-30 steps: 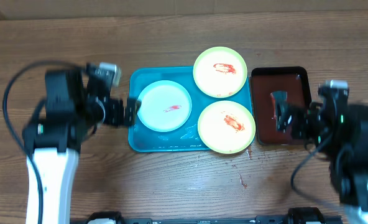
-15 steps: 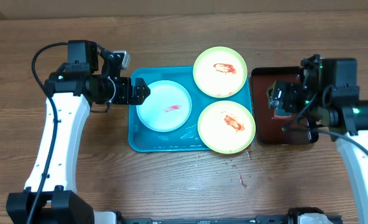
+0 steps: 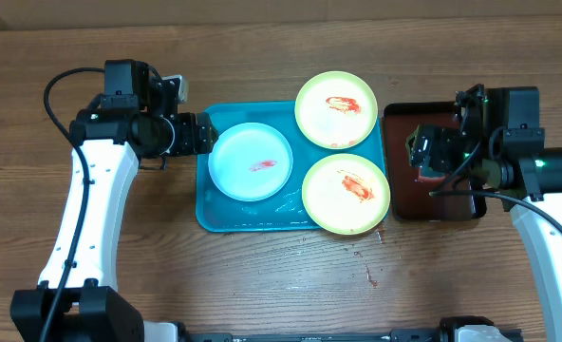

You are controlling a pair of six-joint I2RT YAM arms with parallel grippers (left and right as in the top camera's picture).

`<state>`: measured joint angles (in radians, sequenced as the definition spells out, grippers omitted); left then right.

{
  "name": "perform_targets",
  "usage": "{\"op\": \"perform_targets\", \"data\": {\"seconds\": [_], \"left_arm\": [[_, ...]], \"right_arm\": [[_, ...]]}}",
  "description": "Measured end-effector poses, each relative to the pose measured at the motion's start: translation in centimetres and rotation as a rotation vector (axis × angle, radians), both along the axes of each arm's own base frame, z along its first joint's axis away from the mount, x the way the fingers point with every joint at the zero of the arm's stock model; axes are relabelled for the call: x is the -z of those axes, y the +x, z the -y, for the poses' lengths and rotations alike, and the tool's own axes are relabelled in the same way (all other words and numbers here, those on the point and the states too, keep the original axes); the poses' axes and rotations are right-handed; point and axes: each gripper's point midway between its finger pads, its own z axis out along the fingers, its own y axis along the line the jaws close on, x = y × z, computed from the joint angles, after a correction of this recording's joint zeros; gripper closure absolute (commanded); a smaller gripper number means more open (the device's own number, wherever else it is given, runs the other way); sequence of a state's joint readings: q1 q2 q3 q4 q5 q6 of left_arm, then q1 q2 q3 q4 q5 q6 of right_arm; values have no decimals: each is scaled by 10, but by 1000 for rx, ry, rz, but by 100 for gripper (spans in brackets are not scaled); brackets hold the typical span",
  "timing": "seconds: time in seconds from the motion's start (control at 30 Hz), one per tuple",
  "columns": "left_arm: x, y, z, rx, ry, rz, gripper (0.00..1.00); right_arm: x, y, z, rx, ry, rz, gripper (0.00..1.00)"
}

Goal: Clean dirty plates on tray and stack at the side

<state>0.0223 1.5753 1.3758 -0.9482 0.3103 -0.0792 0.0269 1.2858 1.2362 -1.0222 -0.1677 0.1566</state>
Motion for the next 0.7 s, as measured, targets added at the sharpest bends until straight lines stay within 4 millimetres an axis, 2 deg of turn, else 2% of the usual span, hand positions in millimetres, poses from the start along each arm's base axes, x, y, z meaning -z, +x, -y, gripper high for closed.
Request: {"op": "perform_targets", "data": {"seconds": [0.13,0.3,0.37,0.53,0.7], "left_arm": [[9,2,-7,-31,37,-24,22],[33,11,-8,-41,66,-68,40],[45,14,-6,-35,71,-89,43],[68,17,-3,-27,79,-144,45],[70,19,-4,-29,82,-140,48]], "right_arm": [[0,0,0,0,0,1,1],[3,1,4,14,-23,-6,6],[7,2,6,19,-32,-19,0],[24,6,8,22,-42,-77,0],[27,5,8,24,-45,-91,0]]}}
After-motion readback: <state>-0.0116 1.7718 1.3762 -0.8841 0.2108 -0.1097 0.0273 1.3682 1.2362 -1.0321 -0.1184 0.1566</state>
